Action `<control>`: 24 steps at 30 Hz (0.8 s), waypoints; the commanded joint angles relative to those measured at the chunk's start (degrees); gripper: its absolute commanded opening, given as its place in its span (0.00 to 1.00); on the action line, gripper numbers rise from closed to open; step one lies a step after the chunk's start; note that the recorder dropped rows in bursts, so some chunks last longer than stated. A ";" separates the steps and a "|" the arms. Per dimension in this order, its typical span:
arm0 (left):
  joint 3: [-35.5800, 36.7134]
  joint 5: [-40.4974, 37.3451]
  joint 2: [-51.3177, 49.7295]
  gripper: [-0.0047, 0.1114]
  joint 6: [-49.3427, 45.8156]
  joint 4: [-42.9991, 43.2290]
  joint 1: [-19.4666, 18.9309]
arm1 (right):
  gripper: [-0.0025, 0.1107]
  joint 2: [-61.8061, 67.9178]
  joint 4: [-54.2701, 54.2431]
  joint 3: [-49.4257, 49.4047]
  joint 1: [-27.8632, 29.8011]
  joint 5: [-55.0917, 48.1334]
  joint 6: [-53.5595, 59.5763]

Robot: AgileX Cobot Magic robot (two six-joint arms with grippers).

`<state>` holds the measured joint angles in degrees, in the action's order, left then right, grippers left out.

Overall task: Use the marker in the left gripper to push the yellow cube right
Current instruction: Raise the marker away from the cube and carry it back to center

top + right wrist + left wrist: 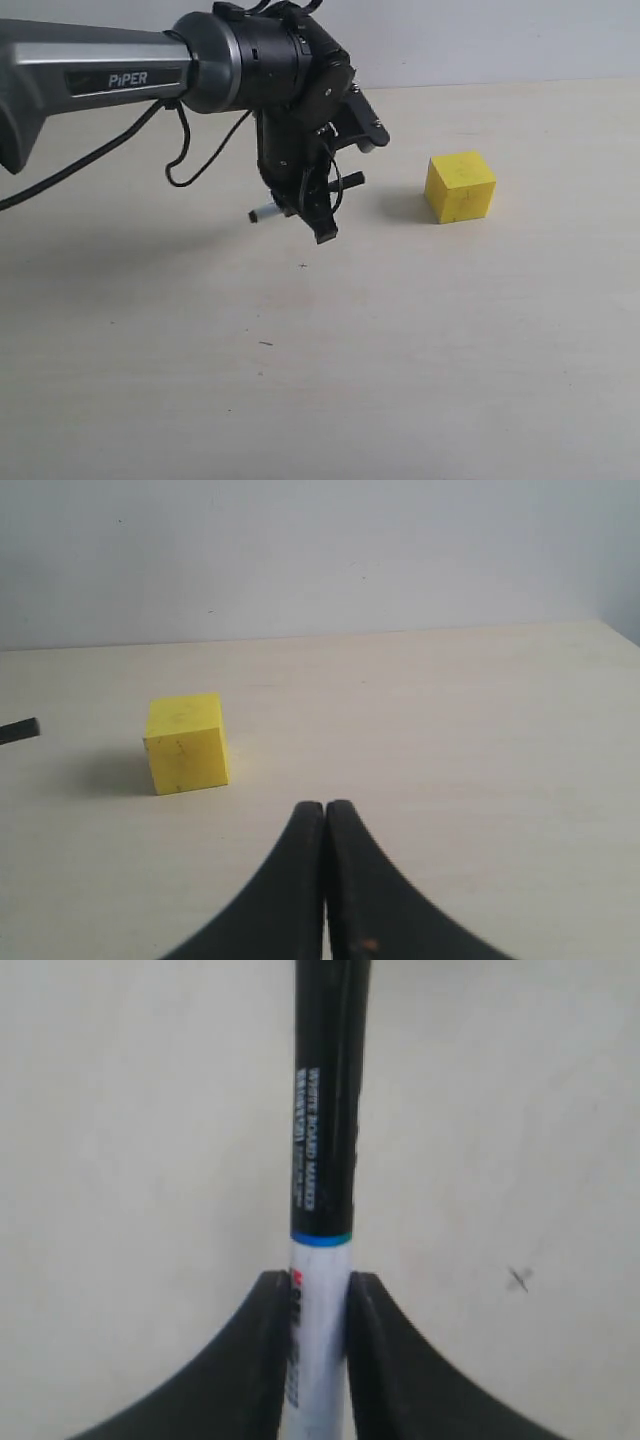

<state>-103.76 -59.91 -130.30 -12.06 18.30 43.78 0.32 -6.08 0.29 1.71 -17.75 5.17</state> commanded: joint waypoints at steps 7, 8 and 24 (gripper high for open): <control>18.56 -1.32 11.11 0.04 9.92 -13.75 -0.33 | 0.02 -0.32 0.01 -0.29 0.31 0.29 0.39; 20.70 1.39 12.26 0.04 10.17 -14.64 -0.33 | 0.02 -0.32 0.01 -0.29 0.31 0.29 0.39; 44.99 33.60 24.74 0.04 17.81 -15.87 -5.51 | 0.02 -0.32 0.01 -0.29 0.31 0.60 0.39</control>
<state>-59.87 -30.02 -108.12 3.11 2.72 40.01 0.32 -6.08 0.29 1.71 -17.75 5.17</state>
